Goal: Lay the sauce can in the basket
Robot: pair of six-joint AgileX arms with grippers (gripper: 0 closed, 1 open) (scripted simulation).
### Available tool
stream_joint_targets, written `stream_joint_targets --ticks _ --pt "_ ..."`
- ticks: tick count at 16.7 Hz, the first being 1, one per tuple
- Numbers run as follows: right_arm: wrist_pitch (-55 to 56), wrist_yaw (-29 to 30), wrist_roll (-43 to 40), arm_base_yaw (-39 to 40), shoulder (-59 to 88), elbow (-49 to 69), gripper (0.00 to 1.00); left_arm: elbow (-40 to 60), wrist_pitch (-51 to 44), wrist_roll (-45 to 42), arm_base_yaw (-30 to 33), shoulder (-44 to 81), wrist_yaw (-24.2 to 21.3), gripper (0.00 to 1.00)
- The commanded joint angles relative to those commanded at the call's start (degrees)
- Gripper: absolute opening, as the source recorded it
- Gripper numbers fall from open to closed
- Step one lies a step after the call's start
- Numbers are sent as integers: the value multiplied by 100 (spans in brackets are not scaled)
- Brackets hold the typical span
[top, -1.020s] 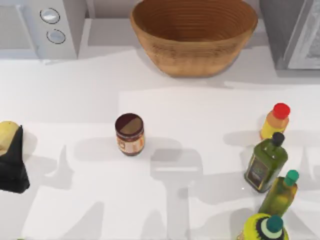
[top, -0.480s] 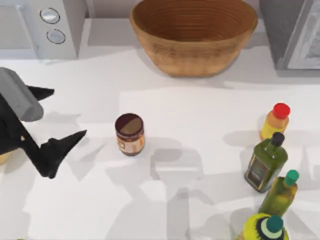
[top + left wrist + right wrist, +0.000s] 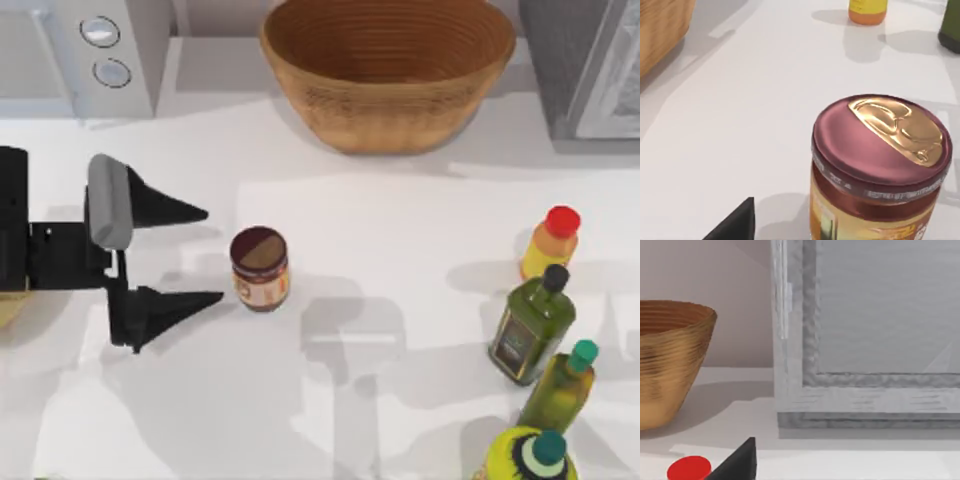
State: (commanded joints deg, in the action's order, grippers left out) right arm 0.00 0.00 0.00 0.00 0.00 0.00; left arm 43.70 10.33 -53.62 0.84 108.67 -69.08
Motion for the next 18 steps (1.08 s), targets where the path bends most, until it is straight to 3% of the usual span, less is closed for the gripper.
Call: stream_joint_targets --ticks 3,6,13,18 --pt "0 0 0 0 0 0 100 373 88 -465 -28 915 -554 100" --pt "0 0 0 0 0 0 100 530 125 -664 -45 1282 -779 100" --pt "0 0 0 0 0 0 100 496 194 -601 -8 1268 -763 100" --pt "0 0 0 0 0 0 100 379 1177 168 219 1367 -636 100"
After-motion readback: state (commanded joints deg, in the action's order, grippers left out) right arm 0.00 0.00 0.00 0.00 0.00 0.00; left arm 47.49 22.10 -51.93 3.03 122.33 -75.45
